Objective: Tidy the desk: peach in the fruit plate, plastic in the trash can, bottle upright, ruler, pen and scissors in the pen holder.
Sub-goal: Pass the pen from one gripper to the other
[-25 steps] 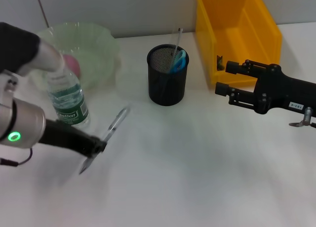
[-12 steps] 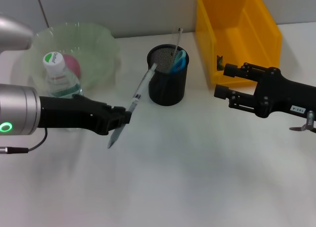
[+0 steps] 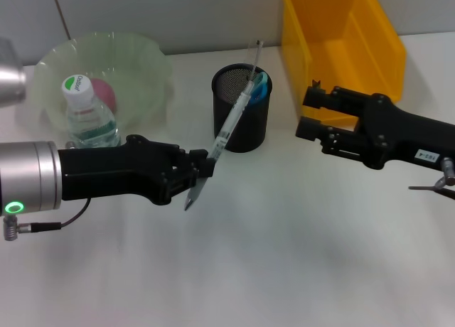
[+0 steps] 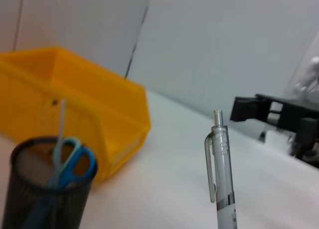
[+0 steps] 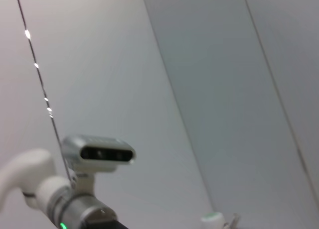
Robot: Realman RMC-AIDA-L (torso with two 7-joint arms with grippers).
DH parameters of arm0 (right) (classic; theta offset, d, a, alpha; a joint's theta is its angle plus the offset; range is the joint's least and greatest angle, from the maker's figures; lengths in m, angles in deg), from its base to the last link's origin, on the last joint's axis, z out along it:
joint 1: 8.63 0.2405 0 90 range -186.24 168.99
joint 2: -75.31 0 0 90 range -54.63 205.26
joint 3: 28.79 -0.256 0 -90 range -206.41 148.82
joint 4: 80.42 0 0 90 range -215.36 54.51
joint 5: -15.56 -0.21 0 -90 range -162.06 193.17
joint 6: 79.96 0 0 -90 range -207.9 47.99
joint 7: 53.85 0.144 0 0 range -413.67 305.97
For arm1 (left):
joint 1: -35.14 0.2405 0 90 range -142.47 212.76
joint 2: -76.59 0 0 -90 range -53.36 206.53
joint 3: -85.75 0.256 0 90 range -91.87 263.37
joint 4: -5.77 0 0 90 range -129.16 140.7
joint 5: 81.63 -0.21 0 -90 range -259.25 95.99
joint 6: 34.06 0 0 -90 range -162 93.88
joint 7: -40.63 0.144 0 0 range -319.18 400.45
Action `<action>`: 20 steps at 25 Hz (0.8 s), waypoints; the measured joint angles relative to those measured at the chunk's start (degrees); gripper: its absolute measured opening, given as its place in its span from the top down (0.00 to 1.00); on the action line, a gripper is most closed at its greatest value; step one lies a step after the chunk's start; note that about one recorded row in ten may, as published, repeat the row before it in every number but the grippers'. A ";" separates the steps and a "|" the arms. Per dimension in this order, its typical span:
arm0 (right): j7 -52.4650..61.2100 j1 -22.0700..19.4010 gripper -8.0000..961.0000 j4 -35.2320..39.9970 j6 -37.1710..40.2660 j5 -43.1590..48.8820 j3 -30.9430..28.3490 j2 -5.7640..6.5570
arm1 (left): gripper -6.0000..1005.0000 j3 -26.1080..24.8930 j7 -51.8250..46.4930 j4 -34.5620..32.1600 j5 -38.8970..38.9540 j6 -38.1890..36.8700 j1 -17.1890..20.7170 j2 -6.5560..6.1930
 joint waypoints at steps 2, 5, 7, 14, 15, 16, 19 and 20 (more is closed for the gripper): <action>0.36 0.58 0.29 -1.06 0.46 -0.01 -0.04 0.04 | 0.86 -1.24 6.96 4.96 5.07 -0.14 -0.35 -0.04; 0.86 1.10 0.29 -2.19 0.85 -0.03 0.05 0.05 | 0.86 -1.73 9.25 6.57 6.80 -0.38 -0.45 -0.07; 1.15 1.42 0.29 -2.89 0.92 -0.03 0.16 0.02 | 0.86 -3.62 16.57 11.30 12.32 -1.86 -0.52 -0.16; 1.25 3.07 0.29 -5.55 0.49 -0.03 0.04 -0.08 | 0.85 -5.16 24.82 17.50 17.76 -5.42 -1.90 -0.22; 1.17 3.36 0.29 -5.78 0.40 -0.03 0.10 -0.08 | 0.85 -5.16 24.82 17.50 17.76 -5.42 -1.90 -0.22; 1.16 3.60 0.29 -5.87 0.36 -0.03 0.15 -0.09 | 0.85 -5.16 24.82 17.50 17.76 -5.42 -1.90 -0.22; 1.19 4.44 0.29 -6.55 0.29 -0.03 0.31 -0.13 | 0.85 -5.49 30.88 23.45 20.42 -8.10 -4.19 -0.15; 1.19 4.67 0.29 -6.87 0.29 -0.03 0.33 -0.15 | 0.85 -5.50 31.89 24.59 20.96 -8.22 -4.57 -0.15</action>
